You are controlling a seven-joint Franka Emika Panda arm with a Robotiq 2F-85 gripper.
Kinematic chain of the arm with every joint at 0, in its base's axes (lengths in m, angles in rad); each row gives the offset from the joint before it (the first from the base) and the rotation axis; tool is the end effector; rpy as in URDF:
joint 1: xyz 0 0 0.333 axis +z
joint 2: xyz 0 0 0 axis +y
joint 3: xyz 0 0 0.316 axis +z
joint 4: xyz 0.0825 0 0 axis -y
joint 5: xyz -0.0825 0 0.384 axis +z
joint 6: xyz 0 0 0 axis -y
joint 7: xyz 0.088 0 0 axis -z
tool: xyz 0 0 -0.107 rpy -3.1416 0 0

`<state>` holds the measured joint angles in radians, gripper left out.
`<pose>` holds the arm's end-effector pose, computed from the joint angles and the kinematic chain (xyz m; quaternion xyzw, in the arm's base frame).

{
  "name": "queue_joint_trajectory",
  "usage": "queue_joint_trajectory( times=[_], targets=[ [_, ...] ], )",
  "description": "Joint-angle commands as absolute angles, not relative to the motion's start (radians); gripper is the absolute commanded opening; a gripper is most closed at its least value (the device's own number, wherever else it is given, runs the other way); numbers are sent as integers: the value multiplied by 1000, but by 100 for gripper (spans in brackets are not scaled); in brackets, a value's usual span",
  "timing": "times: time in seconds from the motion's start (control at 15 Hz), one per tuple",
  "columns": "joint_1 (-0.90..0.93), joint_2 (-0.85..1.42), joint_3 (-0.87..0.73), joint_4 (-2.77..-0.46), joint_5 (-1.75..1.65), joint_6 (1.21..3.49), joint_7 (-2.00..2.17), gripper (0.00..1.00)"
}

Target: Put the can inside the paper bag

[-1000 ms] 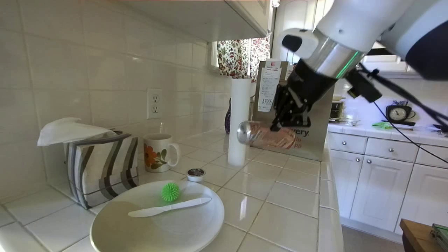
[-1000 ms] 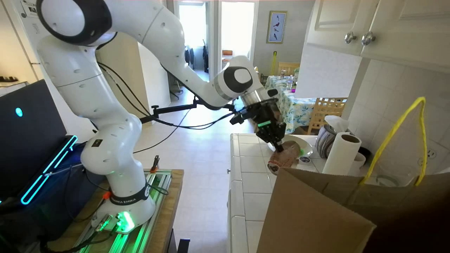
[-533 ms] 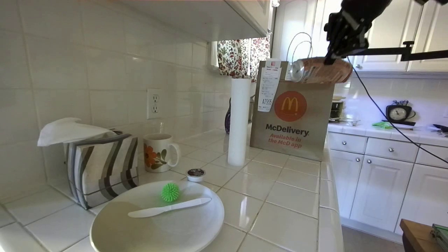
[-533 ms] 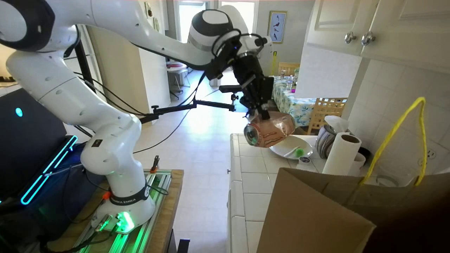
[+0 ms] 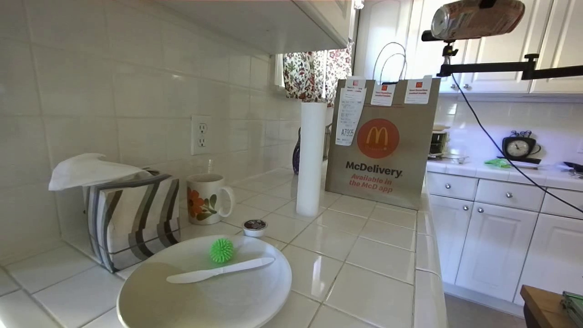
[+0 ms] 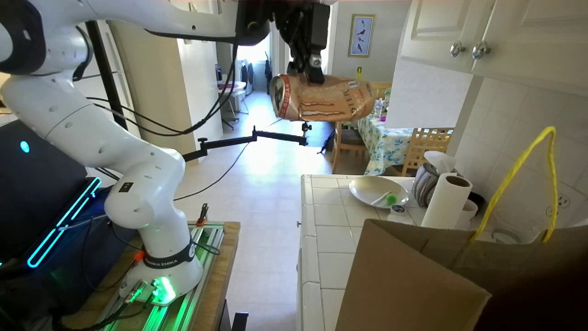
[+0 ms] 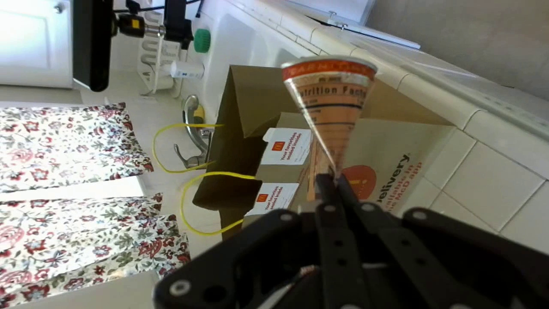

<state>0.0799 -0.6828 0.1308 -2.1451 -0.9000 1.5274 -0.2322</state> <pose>0.3340 0.0036 0.6989 0.8690 0.1508 0.0168 0.4711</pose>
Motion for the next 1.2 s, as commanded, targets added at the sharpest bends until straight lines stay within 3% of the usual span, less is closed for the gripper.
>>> queue_joint_trajectory(
  times=[0.0,0.47,1.13],
  targets=[
    [113,-677,112,-2137,-916,1508,-222,2],
    [85,-627,73,-2087,-969,1537,-202,1],
    [-21,-413,-111,-1786,-1013,1598,-105,1]
  ],
)
